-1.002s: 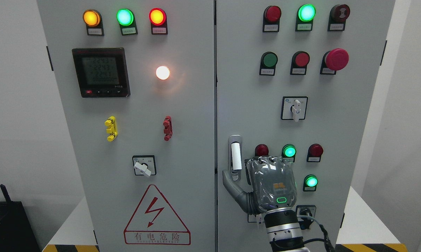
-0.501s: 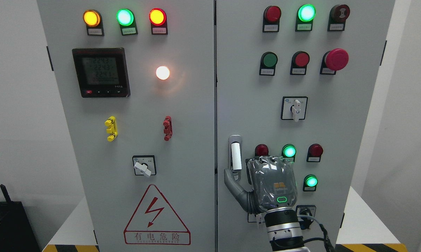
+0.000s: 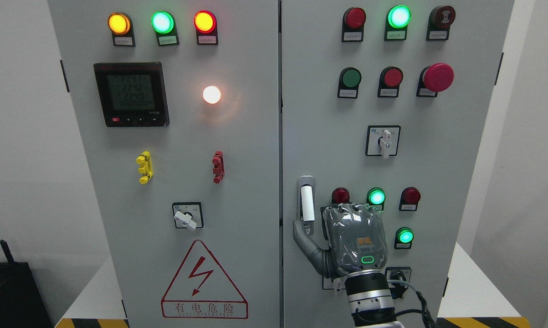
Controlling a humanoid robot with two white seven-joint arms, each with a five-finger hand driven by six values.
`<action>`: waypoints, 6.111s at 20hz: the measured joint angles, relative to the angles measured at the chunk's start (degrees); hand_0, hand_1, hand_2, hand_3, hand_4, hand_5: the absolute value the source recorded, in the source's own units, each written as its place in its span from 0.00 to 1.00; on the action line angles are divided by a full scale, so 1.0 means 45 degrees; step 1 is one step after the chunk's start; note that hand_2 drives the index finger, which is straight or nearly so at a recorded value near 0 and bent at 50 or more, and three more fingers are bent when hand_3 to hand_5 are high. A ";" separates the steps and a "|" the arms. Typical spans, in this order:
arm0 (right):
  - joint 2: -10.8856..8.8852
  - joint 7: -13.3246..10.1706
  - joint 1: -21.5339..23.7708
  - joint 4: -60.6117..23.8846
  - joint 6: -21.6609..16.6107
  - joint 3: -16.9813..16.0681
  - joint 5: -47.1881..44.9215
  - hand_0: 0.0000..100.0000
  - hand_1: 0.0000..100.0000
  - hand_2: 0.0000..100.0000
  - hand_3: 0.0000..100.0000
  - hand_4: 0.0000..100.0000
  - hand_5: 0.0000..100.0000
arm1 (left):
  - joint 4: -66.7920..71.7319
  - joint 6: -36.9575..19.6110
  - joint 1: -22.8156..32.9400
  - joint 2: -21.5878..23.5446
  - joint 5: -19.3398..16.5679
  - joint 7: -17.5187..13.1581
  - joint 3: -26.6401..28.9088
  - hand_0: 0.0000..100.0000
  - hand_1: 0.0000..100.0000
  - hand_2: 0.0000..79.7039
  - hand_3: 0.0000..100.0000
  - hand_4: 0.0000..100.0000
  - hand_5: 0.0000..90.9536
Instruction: Release door handle
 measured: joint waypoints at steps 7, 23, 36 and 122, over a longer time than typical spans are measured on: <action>0.0006 -0.0008 0.0024 -0.0017 0.0108 -0.0016 0.0001 0.40 0.06 0.92 1.00 0.94 0.95 | 0.0000 -0.0001 -0.0001 -0.0001 0.0000 0.0000 0.0000 0.12 0.39 0.00 0.00 0.00 0.00; 0.0045 -0.0085 0.0083 -0.0072 0.0208 -0.0041 -0.0028 0.41 0.05 0.92 1.00 0.94 0.95 | 0.0000 0.0000 0.0002 -0.0002 0.0000 0.0000 0.0000 0.12 0.39 0.00 0.00 0.00 0.00; 0.0063 -0.0105 0.0119 -0.0136 0.0223 -0.0116 -0.0036 0.42 0.05 0.92 1.00 0.95 0.95 | 0.0000 0.0000 -0.0001 -0.0001 0.0000 0.0000 0.0000 0.12 0.39 0.00 0.00 0.00 0.00; -0.0069 -0.0129 -0.0021 -0.0435 0.0195 -0.1015 -0.0002 0.42 0.13 0.91 1.00 0.95 0.96 | 0.0000 0.0000 0.0006 0.0003 0.0000 0.0000 0.0000 0.12 0.39 0.00 0.00 0.00 0.00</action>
